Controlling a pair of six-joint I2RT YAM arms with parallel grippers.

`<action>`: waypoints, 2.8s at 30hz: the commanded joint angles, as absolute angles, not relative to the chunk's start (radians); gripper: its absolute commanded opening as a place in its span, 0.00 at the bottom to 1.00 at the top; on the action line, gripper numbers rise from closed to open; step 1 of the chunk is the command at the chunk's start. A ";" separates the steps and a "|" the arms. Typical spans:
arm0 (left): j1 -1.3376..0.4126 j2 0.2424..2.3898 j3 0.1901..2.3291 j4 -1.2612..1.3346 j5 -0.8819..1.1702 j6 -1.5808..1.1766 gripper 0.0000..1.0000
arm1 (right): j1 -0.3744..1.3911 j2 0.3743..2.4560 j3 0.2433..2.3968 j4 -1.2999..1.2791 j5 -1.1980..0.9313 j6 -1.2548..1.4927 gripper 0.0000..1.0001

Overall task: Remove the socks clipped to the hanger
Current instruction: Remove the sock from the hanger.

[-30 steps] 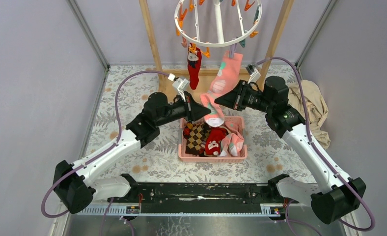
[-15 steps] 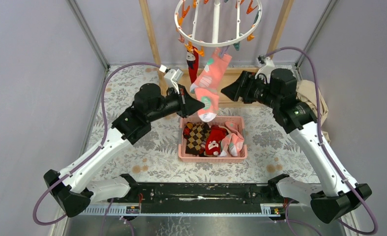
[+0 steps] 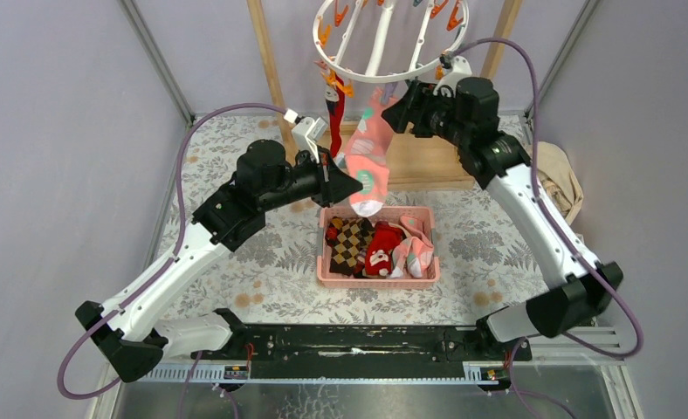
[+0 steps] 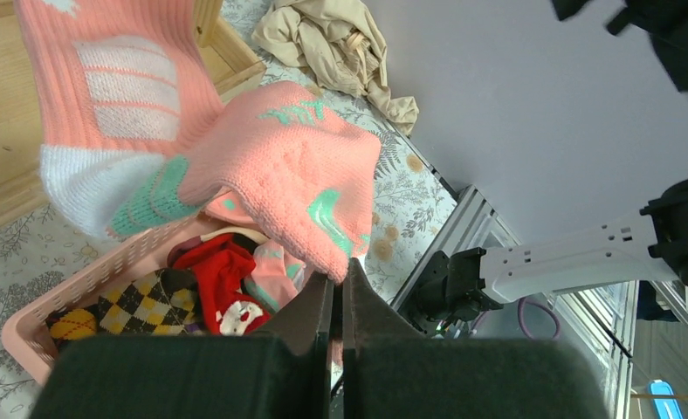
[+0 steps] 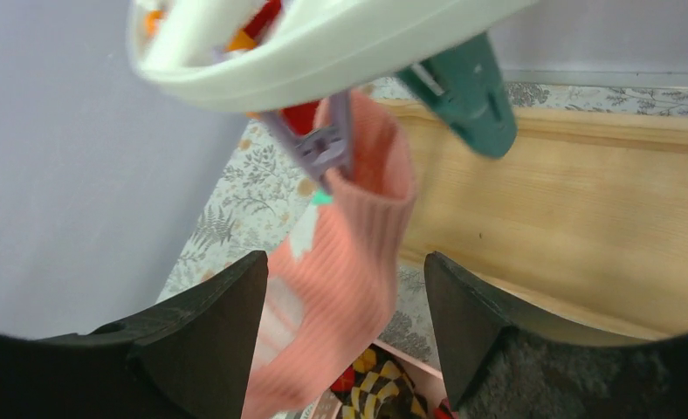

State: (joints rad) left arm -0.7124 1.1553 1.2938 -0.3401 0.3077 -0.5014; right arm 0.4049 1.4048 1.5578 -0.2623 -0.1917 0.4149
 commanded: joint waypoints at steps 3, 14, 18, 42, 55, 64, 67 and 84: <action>-0.709 1.140 1.304 -0.349 0.347 -0.490 0.00 | 0.402 1.518 1.682 -0.132 -0.150 0.367 0.73; -0.709 1.156 1.332 -0.365 0.372 -0.490 0.00 | 0.400 1.617 1.636 0.102 -0.228 0.360 0.78; -0.710 1.170 1.339 -0.372 0.373 -0.485 0.00 | 0.400 1.629 1.588 0.200 -0.309 0.408 0.70; -0.709 1.172 1.357 -0.395 0.348 -0.481 0.00 | 0.400 1.537 1.394 0.261 -0.345 0.453 0.27; -0.709 1.135 1.329 -0.416 0.305 -0.495 0.00 | 0.399 1.419 1.327 0.158 -0.314 0.412 0.24; -0.710 1.127 1.320 -0.421 0.300 -0.500 0.00 | 0.394 1.377 1.304 0.117 -0.311 0.406 0.31; -0.710 1.121 1.315 -0.422 0.296 -0.504 0.00 | 0.393 1.374 1.313 0.084 -0.309 0.406 0.44; -0.710 1.079 1.264 -0.427 0.273 -0.512 0.00 | 0.391 1.236 1.238 -0.152 -0.278 0.391 1.00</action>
